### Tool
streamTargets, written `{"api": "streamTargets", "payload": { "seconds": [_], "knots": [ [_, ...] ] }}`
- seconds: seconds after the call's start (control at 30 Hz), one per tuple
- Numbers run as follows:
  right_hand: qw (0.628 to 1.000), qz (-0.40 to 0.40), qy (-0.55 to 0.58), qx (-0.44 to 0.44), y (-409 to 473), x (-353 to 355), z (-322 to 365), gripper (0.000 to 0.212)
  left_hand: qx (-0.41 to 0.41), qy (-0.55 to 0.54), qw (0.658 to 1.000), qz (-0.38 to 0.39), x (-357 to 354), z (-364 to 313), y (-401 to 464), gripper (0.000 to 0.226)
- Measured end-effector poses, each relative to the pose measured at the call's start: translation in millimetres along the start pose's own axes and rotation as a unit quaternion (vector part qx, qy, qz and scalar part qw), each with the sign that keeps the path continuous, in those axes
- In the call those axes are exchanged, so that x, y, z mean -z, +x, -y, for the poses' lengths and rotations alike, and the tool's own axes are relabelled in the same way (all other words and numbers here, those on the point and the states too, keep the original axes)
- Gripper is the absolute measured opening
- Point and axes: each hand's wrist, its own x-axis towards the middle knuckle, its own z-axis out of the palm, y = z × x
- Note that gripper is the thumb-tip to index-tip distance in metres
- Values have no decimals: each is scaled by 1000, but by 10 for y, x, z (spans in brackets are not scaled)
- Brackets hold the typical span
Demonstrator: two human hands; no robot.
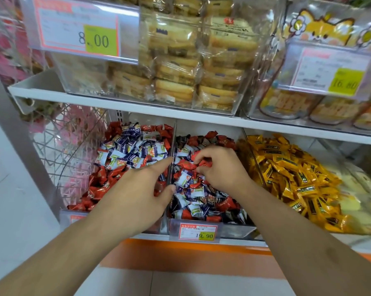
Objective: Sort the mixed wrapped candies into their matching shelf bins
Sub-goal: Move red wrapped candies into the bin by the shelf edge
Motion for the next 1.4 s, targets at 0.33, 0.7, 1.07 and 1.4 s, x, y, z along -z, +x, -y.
{"api": "streamTargets", "payload": {
  "seconds": [0.33, 0.7, 1.07, 1.4],
  "knots": [
    [992, -104, 66, -16, -199, 314, 38, 12, 0, -2, 1000, -5, -3, 48, 58, 66],
    [933, -74, 343, -81, -300, 408, 222, 14, 22, -22, 999, -26, 133, 98, 38, 37],
    [886, -30, 462, -24, -241, 210, 938, 14, 77, -92, 989, -88, 439, 355, 24, 24],
    [921, -21, 389, -21, -377, 174, 1012, 17, 124, -443, 887, -30, 446, 106, 11, 14]
  ]
}}
